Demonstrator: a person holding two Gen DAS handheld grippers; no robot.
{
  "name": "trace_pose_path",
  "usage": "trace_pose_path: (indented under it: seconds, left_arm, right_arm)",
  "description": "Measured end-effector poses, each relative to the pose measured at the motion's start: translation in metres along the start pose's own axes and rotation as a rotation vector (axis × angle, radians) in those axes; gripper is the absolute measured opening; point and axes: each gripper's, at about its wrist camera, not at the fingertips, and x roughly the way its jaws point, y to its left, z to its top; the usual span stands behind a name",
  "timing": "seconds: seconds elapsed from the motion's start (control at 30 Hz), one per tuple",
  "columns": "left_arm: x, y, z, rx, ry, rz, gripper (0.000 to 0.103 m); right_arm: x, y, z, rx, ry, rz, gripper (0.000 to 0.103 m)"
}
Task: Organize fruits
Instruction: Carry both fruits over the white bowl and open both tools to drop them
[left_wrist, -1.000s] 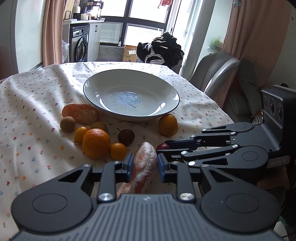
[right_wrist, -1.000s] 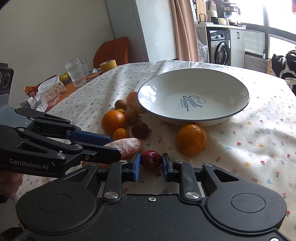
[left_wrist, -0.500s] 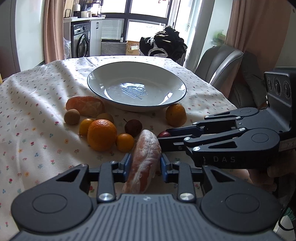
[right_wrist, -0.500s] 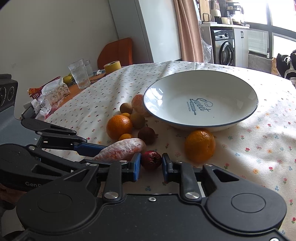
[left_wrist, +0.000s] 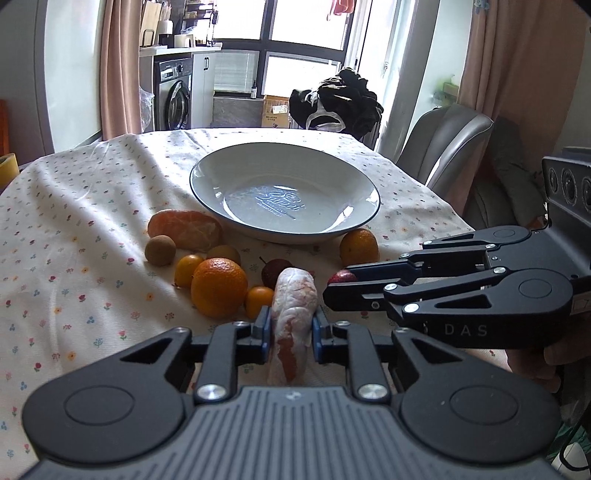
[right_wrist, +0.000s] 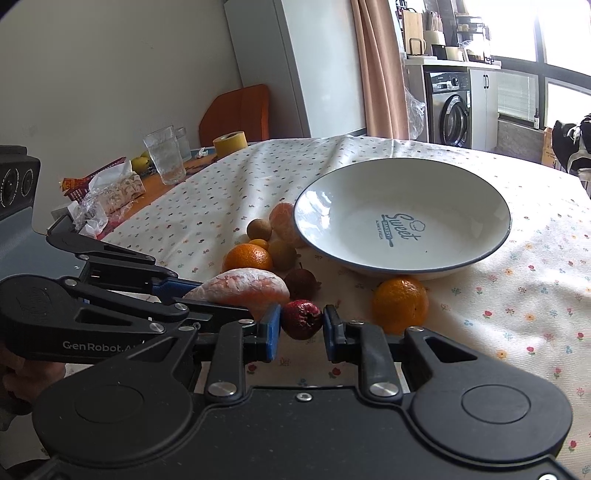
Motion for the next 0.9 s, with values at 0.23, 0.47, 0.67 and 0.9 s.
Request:
trace_pose_path:
  seconds: [0.23, 0.47, 0.67, 0.9]
  left_arm:
    - [-0.015, -0.004, 0.012, 0.009, -0.044, 0.011, 0.019]
    - [-0.023, -0.002, 0.028, 0.002, -0.069, 0.030, 0.019]
    - [-0.030, -0.003, 0.044, 0.011, -0.091, 0.040, 0.019]
    - [-0.023, 0.001, 0.062, 0.012, -0.088, 0.043, 0.019]
  right_arm:
    - [-0.013, 0.001, 0.011, -0.011, -0.045, -0.011, 0.023]
    - [-0.023, -0.003, 0.022, -0.018, -0.080, -0.030, 0.023]
    - [-0.027, -0.003, 0.033, -0.028, -0.096, -0.047, 0.023]
    - [-0.017, -0.005, 0.044, -0.051, -0.053, -0.095, 0.023]
